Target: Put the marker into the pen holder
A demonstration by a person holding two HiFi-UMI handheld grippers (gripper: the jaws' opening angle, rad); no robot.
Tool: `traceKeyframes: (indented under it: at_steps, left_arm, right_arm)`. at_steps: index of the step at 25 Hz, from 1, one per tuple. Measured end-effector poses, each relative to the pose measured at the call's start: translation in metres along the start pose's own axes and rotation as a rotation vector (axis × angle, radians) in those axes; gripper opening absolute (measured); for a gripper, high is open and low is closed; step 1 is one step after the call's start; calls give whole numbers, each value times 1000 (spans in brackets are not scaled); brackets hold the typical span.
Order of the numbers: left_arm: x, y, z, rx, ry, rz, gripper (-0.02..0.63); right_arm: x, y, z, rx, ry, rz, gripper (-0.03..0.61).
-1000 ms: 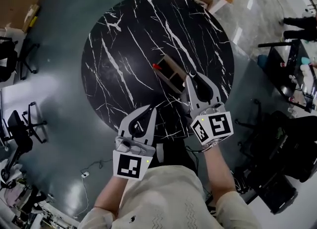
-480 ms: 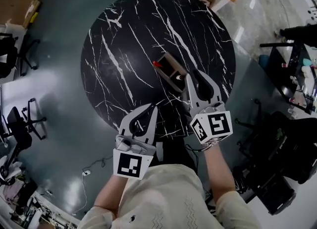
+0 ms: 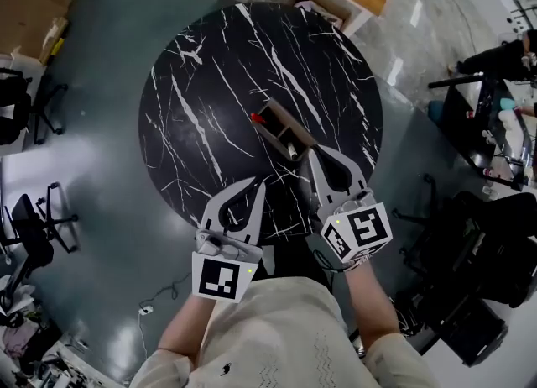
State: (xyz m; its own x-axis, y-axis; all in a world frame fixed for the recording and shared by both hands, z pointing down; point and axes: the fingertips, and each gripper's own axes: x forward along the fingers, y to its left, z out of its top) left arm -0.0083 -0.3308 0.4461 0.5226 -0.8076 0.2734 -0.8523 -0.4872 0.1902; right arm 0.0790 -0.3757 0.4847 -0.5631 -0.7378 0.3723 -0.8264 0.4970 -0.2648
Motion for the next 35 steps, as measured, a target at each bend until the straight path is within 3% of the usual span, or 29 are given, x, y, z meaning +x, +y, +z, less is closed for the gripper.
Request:
traceKeyframes:
  at_steps: [12, 23, 26, 27, 30, 32, 35]
  left_arm:
    - [-21, -32, 48, 62, -118, -33, 12]
    - [-37, -50, 54, 76, -160, -35, 12]
    - [-41, -53, 53, 218, -118, -63, 12]
    - [-42, -52, 54, 216, -119, -58, 12]
    - [-46, -46, 60, 70, -169, -3, 12]
    - [-46, -42, 59, 79, -168, 1, 12]
    - [-45, -38, 58, 166, -149, -12, 12]
  right_arm:
    - [-81, 38, 33, -68, -75, -13, 17]
    - [-104, 53, 37, -96, -90, -4, 17]
    - [-103, 56, 40, -75, -102, 17, 17]
    - [-102, 57, 42, -78, -103, 22, 17]
    - [-98, 62, 44, -92, -100, 37, 17]
    - [-94, 63, 45, -98, -100, 43, 17]
    - [-90, 64, 44, -106, -99, 49, 17]
